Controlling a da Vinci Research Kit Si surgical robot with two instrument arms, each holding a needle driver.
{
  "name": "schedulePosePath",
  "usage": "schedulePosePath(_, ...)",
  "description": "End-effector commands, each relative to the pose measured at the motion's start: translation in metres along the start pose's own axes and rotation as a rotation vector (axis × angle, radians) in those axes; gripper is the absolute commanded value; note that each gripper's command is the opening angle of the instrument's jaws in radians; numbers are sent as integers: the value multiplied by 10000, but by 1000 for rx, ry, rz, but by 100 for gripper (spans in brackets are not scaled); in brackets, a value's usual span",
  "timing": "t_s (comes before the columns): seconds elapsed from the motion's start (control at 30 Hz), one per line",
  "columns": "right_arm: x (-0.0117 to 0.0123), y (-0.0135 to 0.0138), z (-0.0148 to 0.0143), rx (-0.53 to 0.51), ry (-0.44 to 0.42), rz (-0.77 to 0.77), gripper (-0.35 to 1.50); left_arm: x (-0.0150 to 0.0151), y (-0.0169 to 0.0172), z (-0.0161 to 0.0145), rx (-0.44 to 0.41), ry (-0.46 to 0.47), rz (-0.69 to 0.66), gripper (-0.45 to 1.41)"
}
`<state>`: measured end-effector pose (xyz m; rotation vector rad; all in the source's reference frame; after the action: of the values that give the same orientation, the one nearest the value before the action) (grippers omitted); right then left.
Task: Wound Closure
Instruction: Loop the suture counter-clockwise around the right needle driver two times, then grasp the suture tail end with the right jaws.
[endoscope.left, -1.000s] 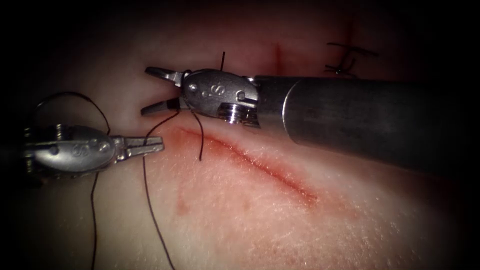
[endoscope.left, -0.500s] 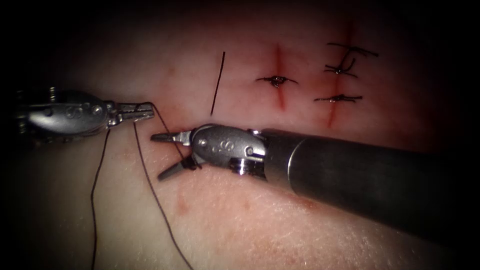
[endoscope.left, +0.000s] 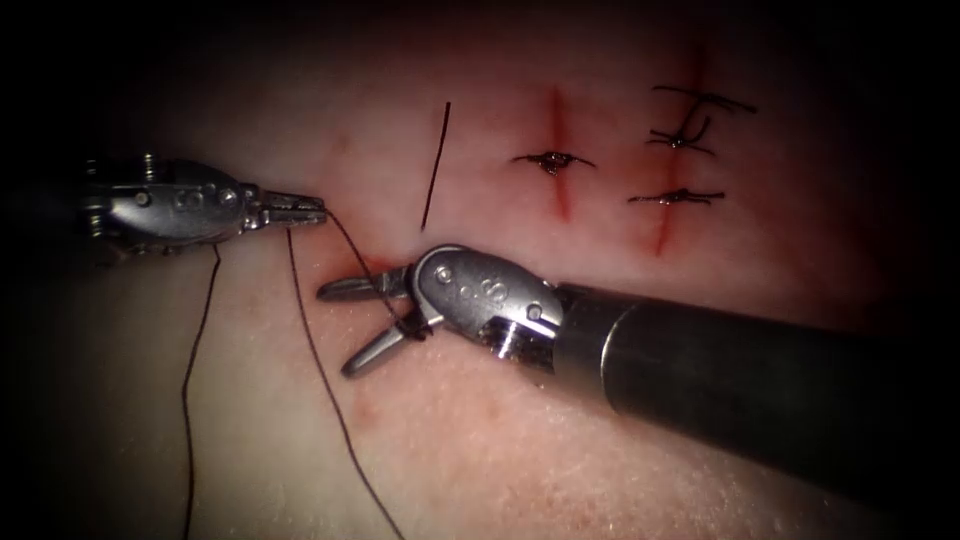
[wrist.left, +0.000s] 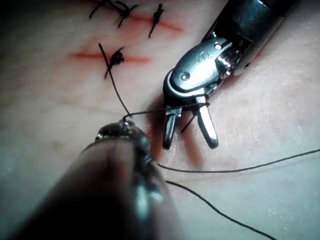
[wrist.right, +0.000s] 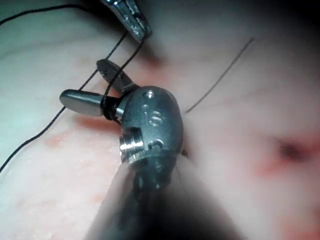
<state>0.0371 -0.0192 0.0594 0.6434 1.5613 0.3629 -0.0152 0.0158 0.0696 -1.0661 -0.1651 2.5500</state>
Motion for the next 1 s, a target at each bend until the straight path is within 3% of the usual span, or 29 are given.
schedulePosePath(0.03, 4, 1, 17, 15, 65, 26, 81, -1, 0, 10, -3, 5, 1, -45)
schedulePosePath(0.17, 16, -1, 22, -1, 216, 68, 79, -5, 0, 18, -5, 12, -6, -45)
schedulePosePath(0.23, 28, 1, 19, -63, 291, 83, 79, -13, 5, 24, -3, 21, -16, -45)
schedulePosePath(0.47, 52, 11, -2, -231, 314, 64, 79, -23, 21, 33, -26, 44, -28, -45)
schedulePosePath(0.57, 60, 16, -14, -342, 304, 39, 79, -16, 33, 38, -46, 68, -38, -45)
schedulePosePath(0.67, 63, 18, -19, -388, 309, 45, 76, -11, 38, 39, -52, 72, -41, -45)
schedulePosePath(0.73, 65, 19, -28, -450, 301, 40, 68, -5, 43, 42, -58, 79, -45, -45)
schedulePosePath(0.83, 67, 21, -40, -567, 286, 52, 27, -1, 48, 46, -59, 85, -47, -45)
schedulePosePath(0.9, 67, 22, -48, -621, 271, 53, 21, 1, 51, 49, -62, 90, -48, -45)
schedulePosePath(0.93, 66, 21, -52, -661, 256, 85, 1, 2, 52, 51, -59, 89, -49, -45)
schedulePosePath(1.0, 64, 20, -57, -743, 230, 146, -6, 4, 54, 54, -62, 94, -56, -45)
